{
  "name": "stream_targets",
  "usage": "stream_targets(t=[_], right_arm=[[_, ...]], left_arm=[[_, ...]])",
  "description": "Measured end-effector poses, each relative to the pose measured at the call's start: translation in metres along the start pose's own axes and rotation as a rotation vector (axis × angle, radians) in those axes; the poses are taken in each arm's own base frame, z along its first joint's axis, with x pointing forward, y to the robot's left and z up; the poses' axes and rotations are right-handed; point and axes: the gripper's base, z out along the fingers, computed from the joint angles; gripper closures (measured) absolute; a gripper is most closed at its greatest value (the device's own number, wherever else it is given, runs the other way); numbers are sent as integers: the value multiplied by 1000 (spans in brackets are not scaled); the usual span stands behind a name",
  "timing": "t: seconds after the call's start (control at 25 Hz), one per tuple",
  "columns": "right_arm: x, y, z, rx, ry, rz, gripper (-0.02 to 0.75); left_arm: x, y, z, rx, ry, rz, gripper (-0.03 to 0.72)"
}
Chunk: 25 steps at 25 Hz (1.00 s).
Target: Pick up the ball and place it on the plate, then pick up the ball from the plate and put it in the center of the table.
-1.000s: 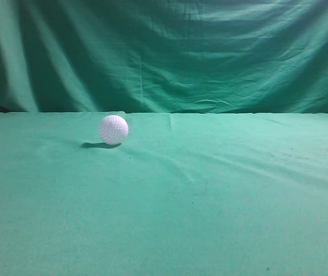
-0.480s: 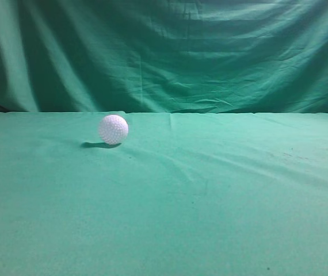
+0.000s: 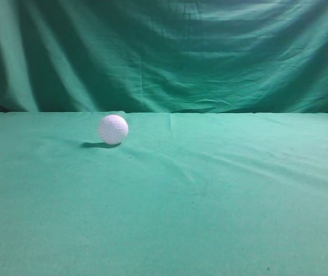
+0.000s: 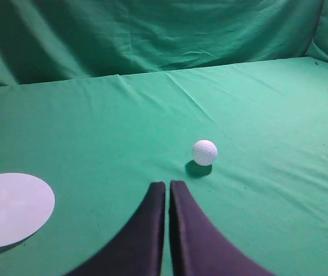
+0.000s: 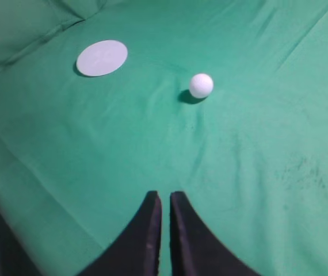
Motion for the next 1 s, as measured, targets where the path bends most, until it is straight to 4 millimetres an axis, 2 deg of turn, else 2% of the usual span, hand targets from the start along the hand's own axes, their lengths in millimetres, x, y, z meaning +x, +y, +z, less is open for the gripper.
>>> stream_targets(t=[0.2, 0.24, 0.36, 0.48, 0.76, 1.0], right_arm=[[-8, -8, -3, 98, -96, -118, 738], [-9, -10, -5, 125, -120, -124, 691], [-9, -19, -13, 244, -181, -99, 691], [-1, -27, -21, 394, -258, -54, 691], [48, -43, -15, 639, -386, 35, 691], [84, -53, 3, 676, -346, 70, 691]], left_arm=[[0, 0, 0, 0, 0, 0, 688], [0, 0, 0, 0, 0, 0, 688], [0, 0, 0, 0, 0, 0, 688], [0, 0, 0, 1, 0, -1, 688], [0, 0, 0, 1, 0, -1, 688], [0, 0, 0, 1, 0, -1, 688]])
